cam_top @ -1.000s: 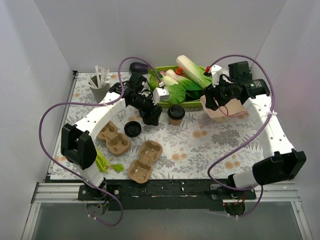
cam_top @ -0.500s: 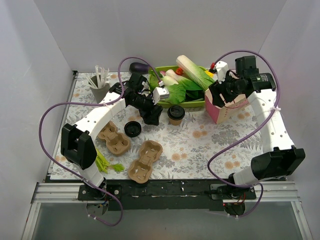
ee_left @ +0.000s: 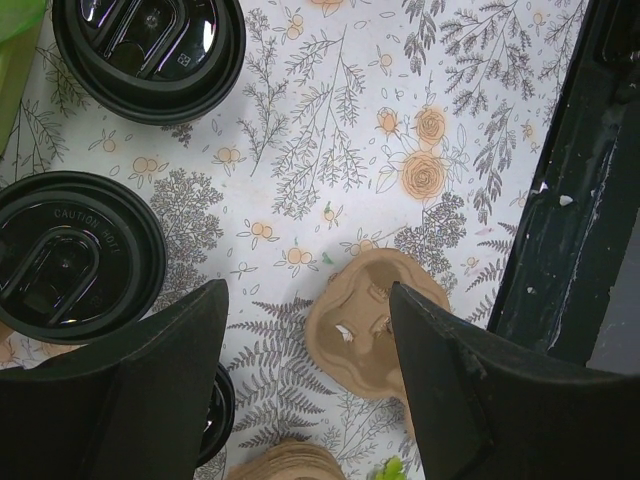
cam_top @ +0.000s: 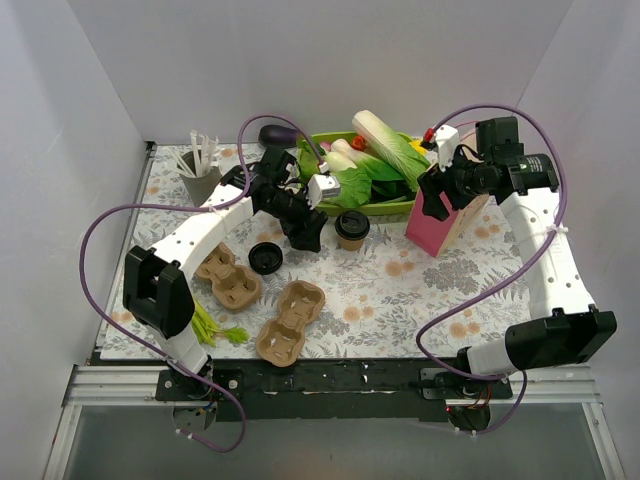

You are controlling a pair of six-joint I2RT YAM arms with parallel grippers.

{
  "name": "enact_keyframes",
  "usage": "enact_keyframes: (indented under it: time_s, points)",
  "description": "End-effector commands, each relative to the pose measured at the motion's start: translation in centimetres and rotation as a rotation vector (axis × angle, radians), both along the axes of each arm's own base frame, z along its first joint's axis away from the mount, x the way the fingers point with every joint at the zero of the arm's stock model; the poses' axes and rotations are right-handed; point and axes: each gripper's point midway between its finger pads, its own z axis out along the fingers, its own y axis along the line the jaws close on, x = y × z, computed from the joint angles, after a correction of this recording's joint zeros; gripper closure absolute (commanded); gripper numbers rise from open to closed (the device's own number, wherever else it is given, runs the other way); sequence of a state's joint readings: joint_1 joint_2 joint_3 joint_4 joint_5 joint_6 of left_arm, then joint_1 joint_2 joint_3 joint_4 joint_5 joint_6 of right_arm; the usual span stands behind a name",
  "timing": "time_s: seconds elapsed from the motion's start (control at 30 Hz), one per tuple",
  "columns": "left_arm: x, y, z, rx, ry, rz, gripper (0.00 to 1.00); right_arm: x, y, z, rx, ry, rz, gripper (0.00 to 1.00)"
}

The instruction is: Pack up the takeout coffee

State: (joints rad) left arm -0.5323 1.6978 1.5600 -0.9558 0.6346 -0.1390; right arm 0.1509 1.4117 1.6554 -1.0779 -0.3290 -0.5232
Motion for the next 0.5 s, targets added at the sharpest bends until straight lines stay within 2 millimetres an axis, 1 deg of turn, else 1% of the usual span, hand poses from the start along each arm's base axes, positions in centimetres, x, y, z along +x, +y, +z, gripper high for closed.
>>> enact_keyframes:
  time_s: [0.0,0.03,0.07,0.13,0.17,0.27,0.37,0.4,0.47]
  points:
    - [0.1,-1.0,1.4,-0.052,-0.018,-0.014,0.34,1.7,0.0,0.4,0.003,-0.06,-0.004,0.19]
    - [0.2,-1.0,1.5,-0.052,-0.02,-0.011,0.34,2.0,-0.1,0.5,-0.006,-0.068,-0.005,0.19]
    - [0.2,-1.0,1.6,-0.053,-0.022,-0.011,0.34,2.4,-0.1,1.0,-0.008,-0.085,-0.002,0.19]
    - [0.1,-1.0,1.7,-0.052,-0.021,-0.008,0.34,2.6,0.2,1.7,0.001,-0.101,0.016,0.2]
    - [0.1,-1.0,1.8,-0.052,-0.023,-0.007,0.34,2.8,0.3,2.9,0.006,-0.135,0.026,0.2]
    - [0.1,-0.9,1.8,-0.051,-0.02,-0.007,0.34,3.1,0.3,4.3,0.002,-0.18,0.036,0.21]
    - [0.0,-0.9,1.7,-0.048,-0.015,-0.01,0.34,3.6,-0.5,3.6,-0.05,-0.188,0.023,0.21]
    - [0.1,-1.0,1.7,-0.047,-0.015,-0.011,0.34,3.7,-0.8,2.7,-0.068,-0.17,0.016,0.22]
    - [0.1,-0.9,1.5,-0.039,-0.01,-0.013,0.34,3.8,-1.6,1.5,-0.113,-0.157,0.005,0.22]
